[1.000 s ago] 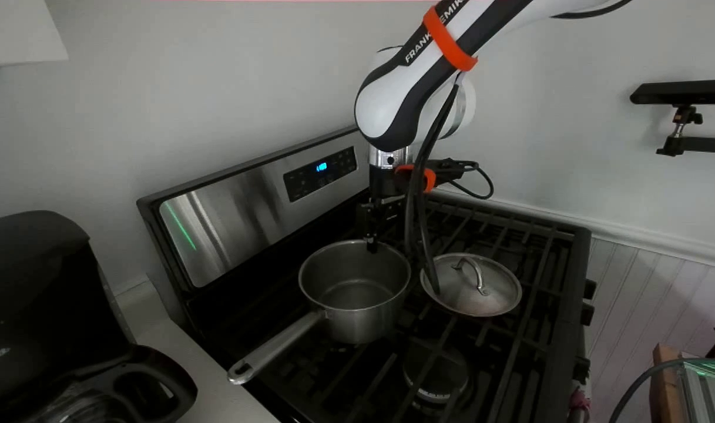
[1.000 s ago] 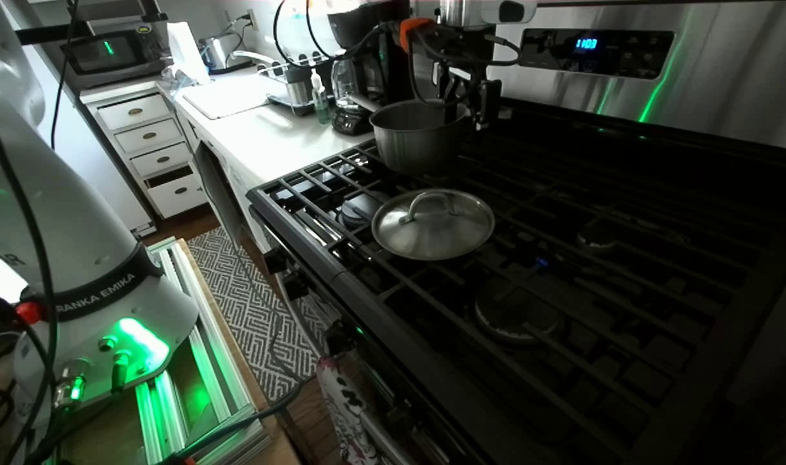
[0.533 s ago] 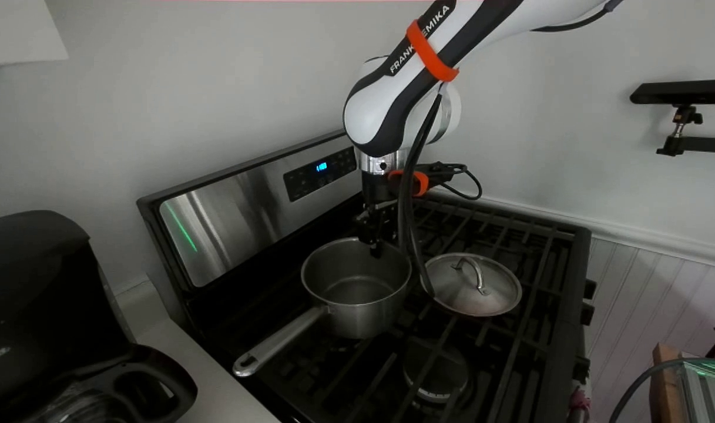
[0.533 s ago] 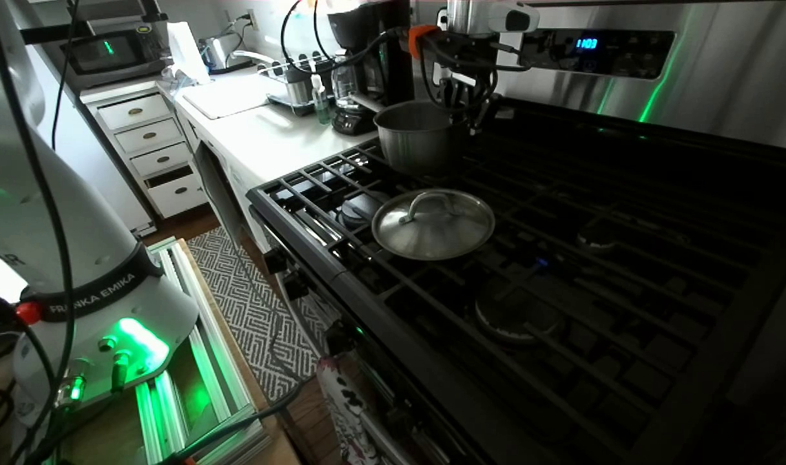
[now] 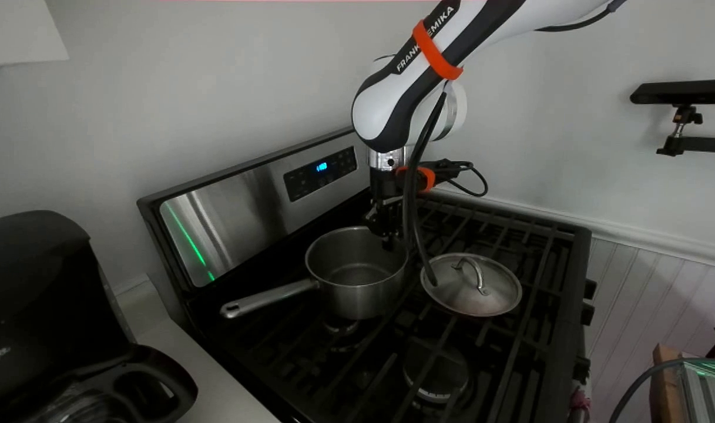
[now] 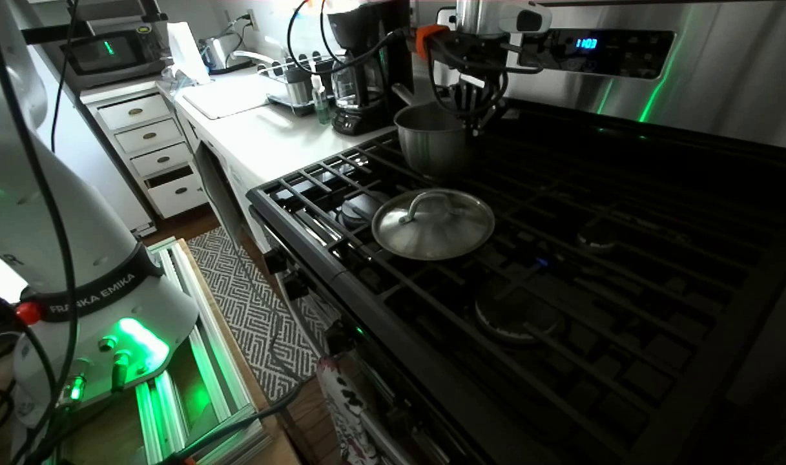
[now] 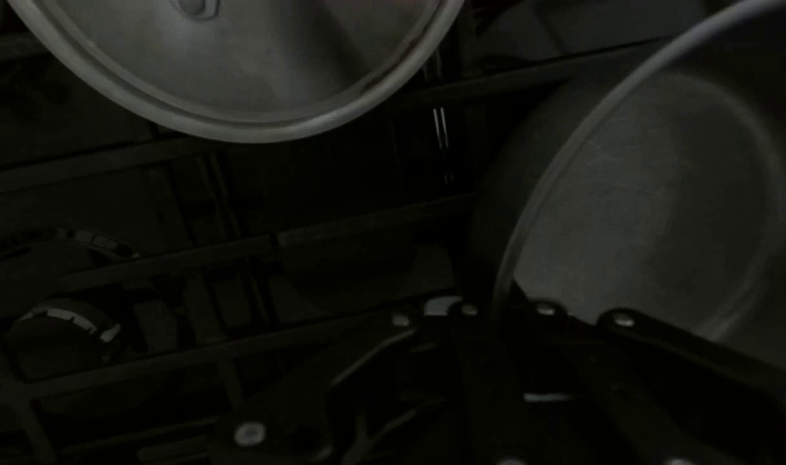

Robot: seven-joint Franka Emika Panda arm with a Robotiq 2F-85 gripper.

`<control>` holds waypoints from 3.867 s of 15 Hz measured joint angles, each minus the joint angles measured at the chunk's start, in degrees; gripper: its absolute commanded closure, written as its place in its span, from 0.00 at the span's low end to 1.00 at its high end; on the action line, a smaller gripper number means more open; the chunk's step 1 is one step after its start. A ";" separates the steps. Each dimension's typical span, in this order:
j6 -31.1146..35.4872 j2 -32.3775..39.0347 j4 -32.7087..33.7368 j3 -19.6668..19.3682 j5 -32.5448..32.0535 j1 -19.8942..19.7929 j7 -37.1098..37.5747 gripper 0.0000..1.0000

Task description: Remove the lid from the pot, put it on the stove and move the pot to the right

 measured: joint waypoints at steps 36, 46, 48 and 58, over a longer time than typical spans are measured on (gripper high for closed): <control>-1.97 5.11 8.70 -3.91 0.15 -13.88 -12.83 0.99; -8.62 11.01 18.11 -4.67 0.12 -18.64 -16.89 0.99; -9.52 12.13 19.98 -4.67 0.13 -19.31 -17.32 0.99; -12.27 16.52 27.23 -4.55 0.17 -21.62 -18.01 0.68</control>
